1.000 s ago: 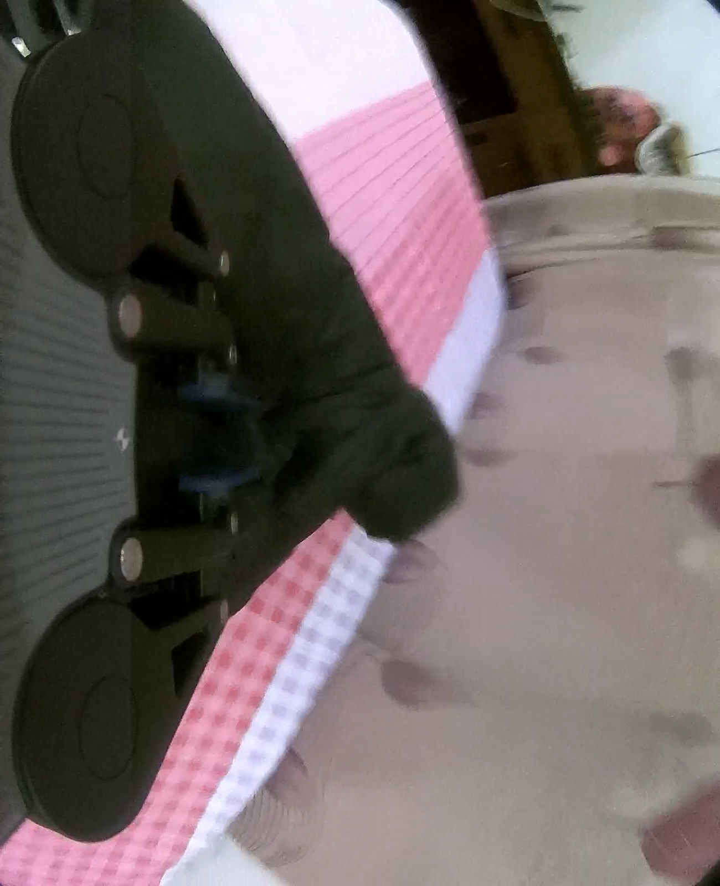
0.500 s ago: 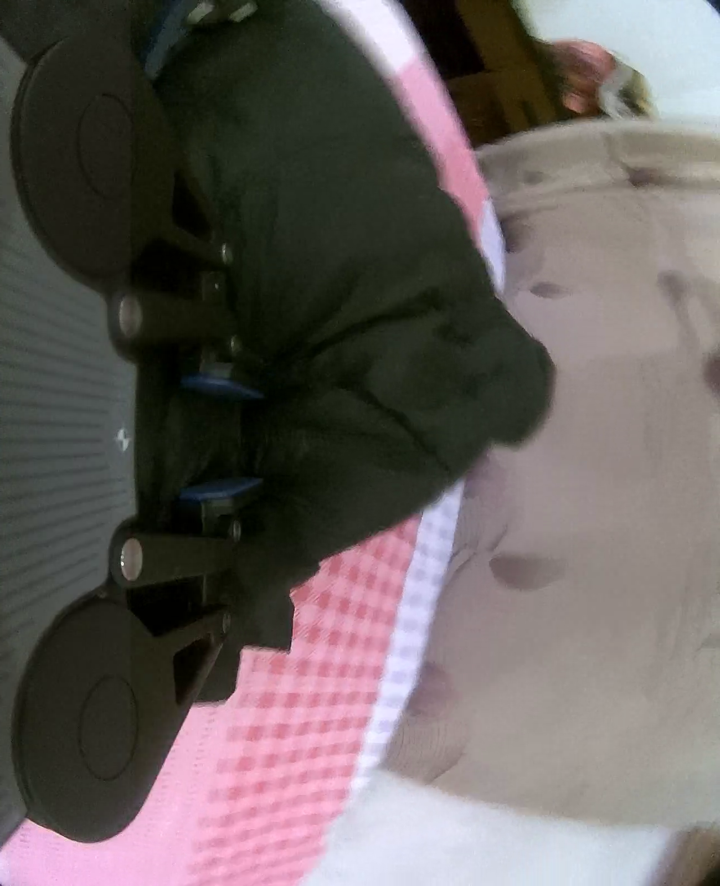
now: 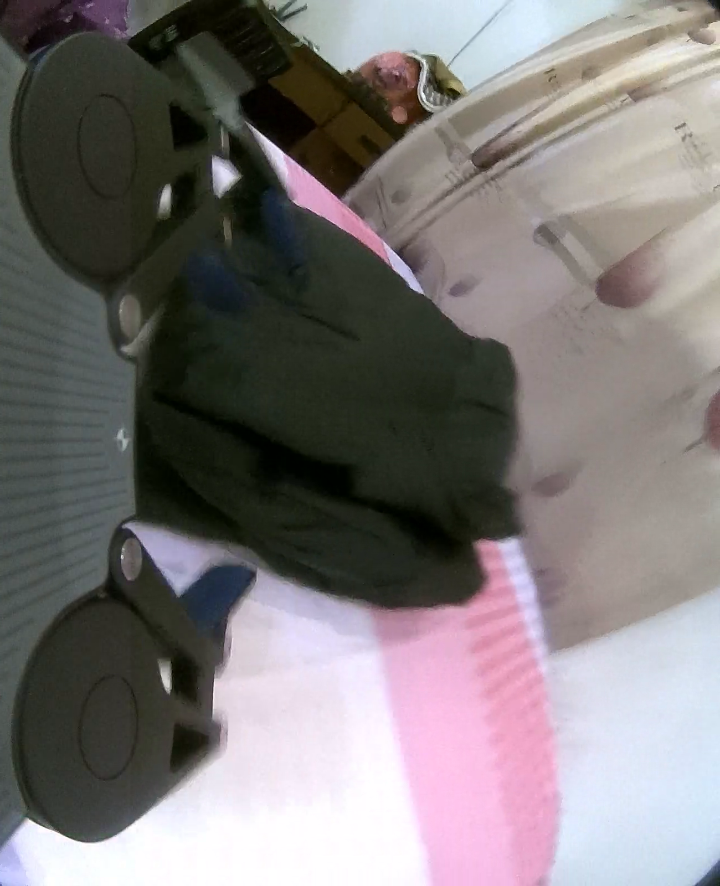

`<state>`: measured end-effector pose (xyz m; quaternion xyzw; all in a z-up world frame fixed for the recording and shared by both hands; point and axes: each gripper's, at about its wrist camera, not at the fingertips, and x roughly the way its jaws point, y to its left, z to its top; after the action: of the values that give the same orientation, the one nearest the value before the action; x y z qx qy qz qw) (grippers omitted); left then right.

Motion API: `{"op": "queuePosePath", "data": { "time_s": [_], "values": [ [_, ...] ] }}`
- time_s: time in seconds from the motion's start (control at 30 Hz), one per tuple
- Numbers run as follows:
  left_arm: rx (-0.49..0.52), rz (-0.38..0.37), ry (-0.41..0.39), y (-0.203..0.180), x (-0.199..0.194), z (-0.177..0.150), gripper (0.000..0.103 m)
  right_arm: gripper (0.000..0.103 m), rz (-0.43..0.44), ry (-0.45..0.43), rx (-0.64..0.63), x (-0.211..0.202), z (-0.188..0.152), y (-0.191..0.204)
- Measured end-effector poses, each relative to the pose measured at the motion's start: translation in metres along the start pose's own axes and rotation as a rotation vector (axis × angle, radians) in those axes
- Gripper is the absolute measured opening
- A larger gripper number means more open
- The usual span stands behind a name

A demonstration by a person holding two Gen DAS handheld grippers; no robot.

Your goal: Fold large clothes

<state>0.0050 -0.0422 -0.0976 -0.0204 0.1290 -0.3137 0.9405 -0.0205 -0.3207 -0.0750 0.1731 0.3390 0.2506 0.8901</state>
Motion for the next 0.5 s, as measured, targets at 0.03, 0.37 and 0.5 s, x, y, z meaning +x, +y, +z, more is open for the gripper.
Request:
{"op": "queuePosePath", "data": {
  "time_s": [0.03,0.37,0.5],
  "values": [
    [-0.003,0.012,-0.008,0.002,-0.006,0.0,0.103,0.04,0.001,0.01,0.011,0.008,0.001,-0.001],
    [-0.045,0.075,0.004,0.026,-0.019,0.013,0.103,0.025,0.111,-0.086,0.099,0.022,-0.005,-0.031],
    [-0.056,0.085,0.004,0.027,-0.015,0.005,0.103,0.024,0.142,-0.099,0.164,0.023,-0.026,-0.052]
  ]
}}
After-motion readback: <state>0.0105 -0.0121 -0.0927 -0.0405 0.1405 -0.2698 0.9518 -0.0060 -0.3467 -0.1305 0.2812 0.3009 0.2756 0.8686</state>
